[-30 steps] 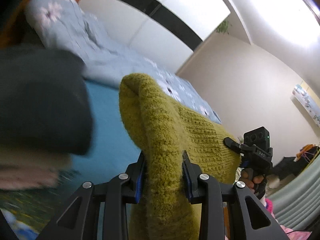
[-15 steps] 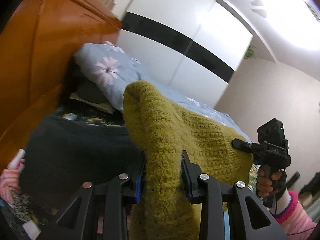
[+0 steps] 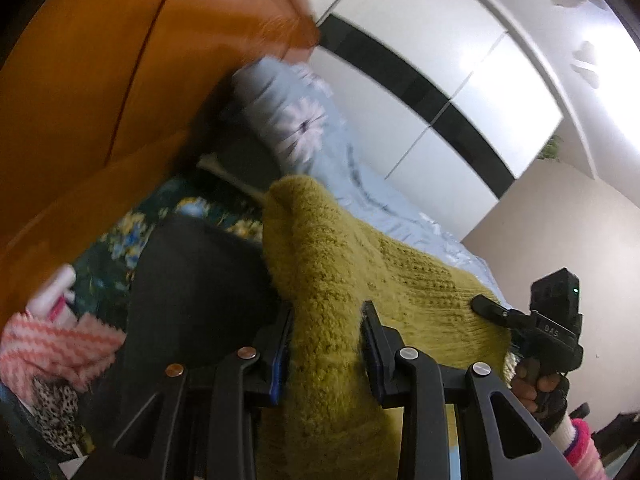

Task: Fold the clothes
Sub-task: 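Lift the folded sweater with both tools and carry it toward the clothes stack, then lower the folded sweater onto the clothes stack and open both tools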

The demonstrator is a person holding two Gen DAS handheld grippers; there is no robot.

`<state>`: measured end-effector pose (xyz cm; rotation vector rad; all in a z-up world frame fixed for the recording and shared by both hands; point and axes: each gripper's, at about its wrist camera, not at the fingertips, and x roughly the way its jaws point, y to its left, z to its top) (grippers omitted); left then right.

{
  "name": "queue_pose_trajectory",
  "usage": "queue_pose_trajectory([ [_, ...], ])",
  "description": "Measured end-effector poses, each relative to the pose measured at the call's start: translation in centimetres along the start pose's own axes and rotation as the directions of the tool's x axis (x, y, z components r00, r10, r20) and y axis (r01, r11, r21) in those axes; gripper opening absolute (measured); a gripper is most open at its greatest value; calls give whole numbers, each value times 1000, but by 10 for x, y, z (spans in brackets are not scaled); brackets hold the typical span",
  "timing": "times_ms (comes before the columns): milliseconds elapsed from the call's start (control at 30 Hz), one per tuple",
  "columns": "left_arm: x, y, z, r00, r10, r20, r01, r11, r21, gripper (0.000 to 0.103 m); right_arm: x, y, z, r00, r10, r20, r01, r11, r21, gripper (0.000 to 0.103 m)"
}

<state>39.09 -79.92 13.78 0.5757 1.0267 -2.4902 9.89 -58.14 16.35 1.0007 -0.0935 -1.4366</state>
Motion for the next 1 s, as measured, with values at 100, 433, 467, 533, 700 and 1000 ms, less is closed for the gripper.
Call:
queue_pose_trajectory([
  [100,4,21,-11,1000,-28,-4,28,998,-52,34,15,-17,-5,1000,-23,-14,23,999,43,35],
  [433,12,26,-16,1000,-20,-10,19,999,-47,39,23,-27,-10,995,-95,-26,96,995,40,40],
  [467,12,23,-15,1000,-9,-8,9,999,-38,39,22,-26,-11,994,-104,-23,104,994,37,43],
  [533,10,17,-13,1000,11,-7,-11,1000,-22,39,20,-25,-12,992,-121,-18,122,992,30,48],
  [700,-4,1,-7,994,106,14,-106,994,21,54,6,-12,-13,989,-151,-2,151,988,-31,49],
  [1000,-51,-53,-11,965,192,177,-219,965,143,67,-32,30,-27,989,-127,81,140,974,-177,56],
])
